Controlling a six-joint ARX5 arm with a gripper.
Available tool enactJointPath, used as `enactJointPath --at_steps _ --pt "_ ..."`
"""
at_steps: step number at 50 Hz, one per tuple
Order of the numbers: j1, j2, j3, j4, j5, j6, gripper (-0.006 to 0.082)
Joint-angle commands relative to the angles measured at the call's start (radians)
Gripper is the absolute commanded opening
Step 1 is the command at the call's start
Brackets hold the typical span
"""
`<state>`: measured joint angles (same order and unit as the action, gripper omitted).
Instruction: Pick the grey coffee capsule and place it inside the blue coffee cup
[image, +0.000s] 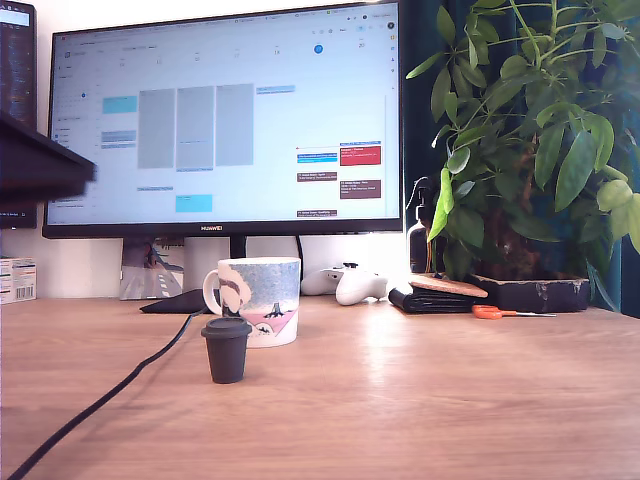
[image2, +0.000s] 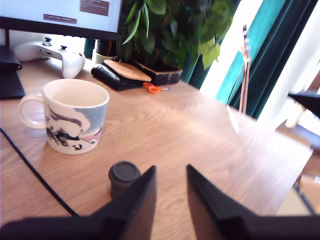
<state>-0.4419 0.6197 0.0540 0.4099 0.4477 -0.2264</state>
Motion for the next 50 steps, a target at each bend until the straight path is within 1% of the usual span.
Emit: enactJointPath --at_steps 1,4,8,20,35,44,50 --pt "-0.033 0.068 0.003 0.042 -0.038 0.050 0.0648" --pt "-0.058 0.138 0.016 0.058 -0.092 0.072 0.0648" --pt "-0.083 0.229 0.040 0.074 -0.117 0.099 0.0648" --pt "-0.097 0.488 0.146 0.150 -0.124 0.131 0.0648" --pt "-0.097 0.754 0.315 0.134 -0.132 0.157 0.0648" --pt "-0.097 0.872 0.397 0.126 -0.134 0.180 0.0648" --pt "-0.098 0.935 0.446 0.089 -0.122 0.195 0.0648"
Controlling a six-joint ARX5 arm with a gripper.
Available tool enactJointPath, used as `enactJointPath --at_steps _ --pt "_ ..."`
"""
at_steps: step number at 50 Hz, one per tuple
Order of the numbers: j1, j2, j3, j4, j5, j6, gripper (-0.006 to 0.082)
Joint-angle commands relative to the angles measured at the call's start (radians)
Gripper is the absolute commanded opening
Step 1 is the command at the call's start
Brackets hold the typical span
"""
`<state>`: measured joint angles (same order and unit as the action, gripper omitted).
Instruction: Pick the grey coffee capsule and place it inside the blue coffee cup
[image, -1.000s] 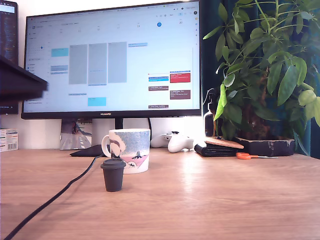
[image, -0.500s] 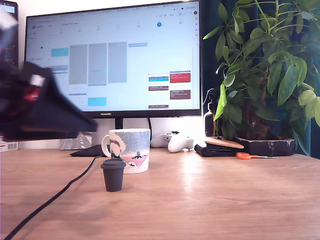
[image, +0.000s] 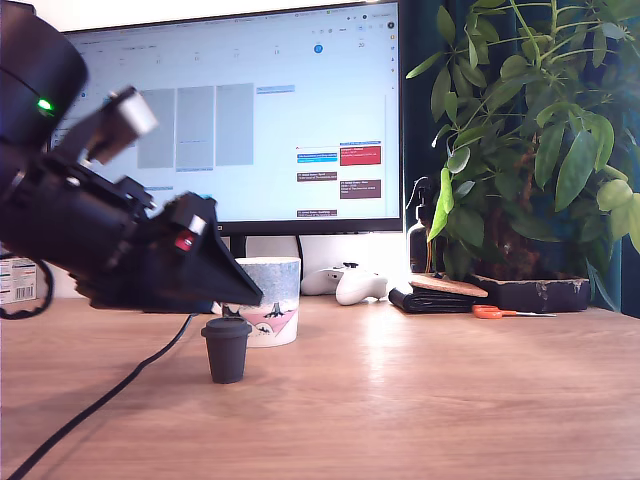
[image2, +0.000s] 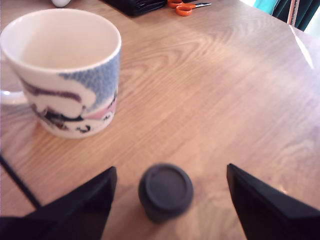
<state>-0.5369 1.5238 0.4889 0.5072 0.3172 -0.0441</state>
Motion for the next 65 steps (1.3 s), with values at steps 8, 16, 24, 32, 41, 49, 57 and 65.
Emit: enactJointPath --at_steps 8,16,24,32,41,49,57,65 --pt "-0.008 0.071 0.041 -0.053 0.007 0.027 0.0646" --pt "-0.008 0.072 0.056 -0.081 0.003 0.047 0.0536" --pt "-0.008 0.072 0.058 -0.080 0.003 0.053 0.0301" --pt "-0.008 0.072 0.062 -0.080 0.004 0.064 0.0248" --pt "-0.008 0.072 0.096 -0.042 0.080 0.039 0.0248" --pt "-0.010 0.071 0.204 -0.023 0.164 -0.013 0.0249" --pt "-0.006 0.071 0.341 -0.057 0.156 -0.011 0.0248" --pt "0.015 0.072 0.443 -0.156 0.071 0.084 0.0248"
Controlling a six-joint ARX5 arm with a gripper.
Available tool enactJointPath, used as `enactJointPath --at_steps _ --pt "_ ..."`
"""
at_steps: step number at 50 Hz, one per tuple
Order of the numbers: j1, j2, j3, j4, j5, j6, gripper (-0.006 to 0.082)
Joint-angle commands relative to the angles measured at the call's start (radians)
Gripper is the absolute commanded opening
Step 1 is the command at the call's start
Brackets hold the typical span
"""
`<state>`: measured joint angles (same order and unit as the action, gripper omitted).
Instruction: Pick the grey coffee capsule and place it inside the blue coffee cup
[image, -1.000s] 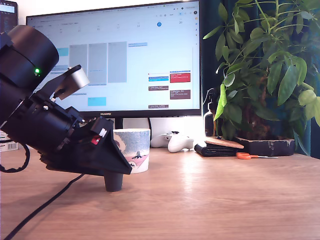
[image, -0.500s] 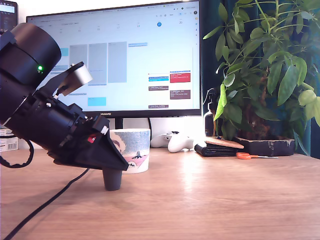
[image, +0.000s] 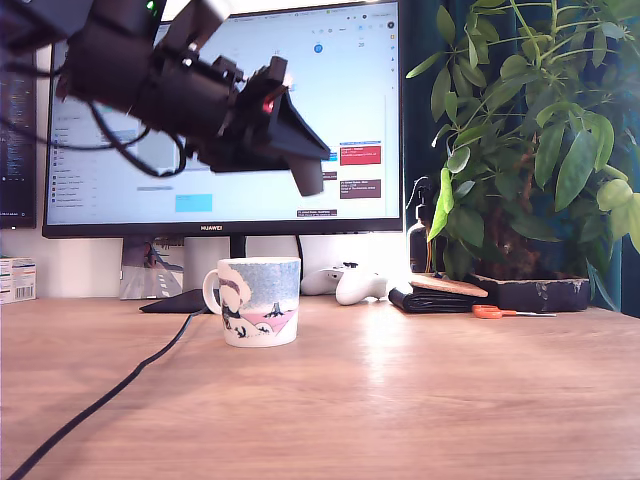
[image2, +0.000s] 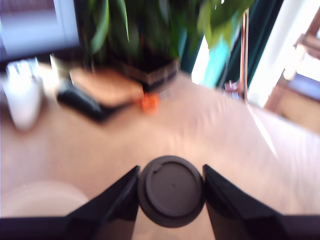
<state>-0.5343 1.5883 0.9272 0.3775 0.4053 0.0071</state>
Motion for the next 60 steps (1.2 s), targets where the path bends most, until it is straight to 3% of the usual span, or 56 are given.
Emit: enactJointPath --at_steps 1,20,33,43,47,53,56,60 --pt "0.016 0.007 0.010 -0.039 -0.024 0.045 0.0248" --pt "0.113 0.023 0.014 -0.124 -0.040 0.106 0.0249" --pt "0.115 0.041 0.014 -0.127 -0.040 0.106 0.0264" --pt "0.113 0.041 0.014 -0.132 -0.040 0.106 0.0515" --pt "0.114 0.041 0.014 -0.132 -0.041 0.105 0.0534" --pt "0.113 0.041 0.014 -0.131 -0.043 0.098 0.0468" --pt "0.113 0.040 0.014 -0.130 -0.045 0.098 0.0372" --pt "0.113 0.031 0.014 -0.138 -0.048 0.098 0.0155"
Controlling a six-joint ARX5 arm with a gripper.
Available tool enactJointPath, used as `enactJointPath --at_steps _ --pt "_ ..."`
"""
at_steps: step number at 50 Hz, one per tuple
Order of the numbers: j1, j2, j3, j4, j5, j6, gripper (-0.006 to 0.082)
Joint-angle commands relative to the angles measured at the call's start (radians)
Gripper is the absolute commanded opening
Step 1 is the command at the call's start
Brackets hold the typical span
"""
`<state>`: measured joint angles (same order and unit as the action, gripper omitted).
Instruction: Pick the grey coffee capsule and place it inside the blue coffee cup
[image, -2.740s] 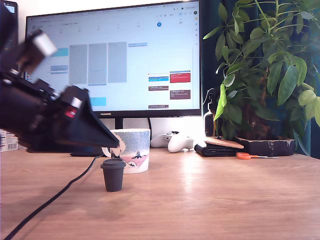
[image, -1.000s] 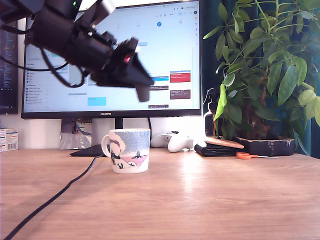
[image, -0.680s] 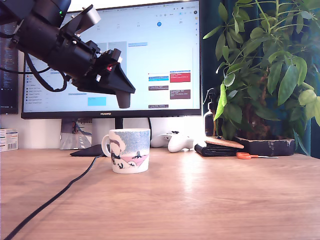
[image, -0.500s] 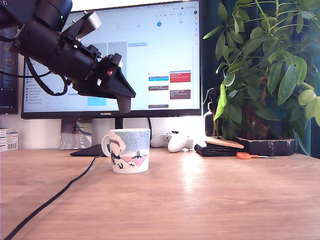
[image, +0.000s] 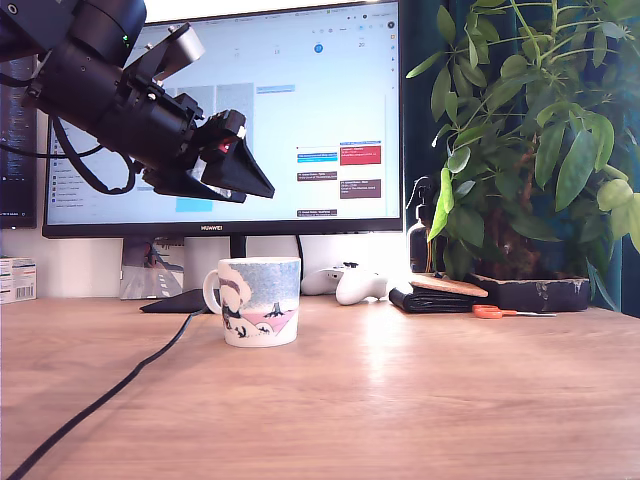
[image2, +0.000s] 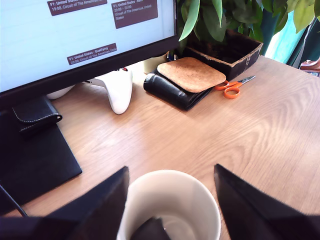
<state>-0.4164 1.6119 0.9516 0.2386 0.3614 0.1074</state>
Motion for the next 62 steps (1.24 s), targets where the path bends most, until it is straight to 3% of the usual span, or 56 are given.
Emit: enactJointPath --at_steps 1,5,16,45,62 --pt "-0.005 0.003 -0.010 -0.001 -0.004 -0.002 0.0108" --pt "0.002 -0.017 -0.010 -0.017 -0.010 -0.002 -0.0030" --pt "0.061 -0.111 -0.010 -0.113 -0.067 -0.002 -0.0019" --pt "0.343 -0.357 -0.011 -0.385 -0.183 -0.023 -0.0020" --pt "0.369 -0.467 -0.011 -0.463 -0.244 -0.058 -0.0020"
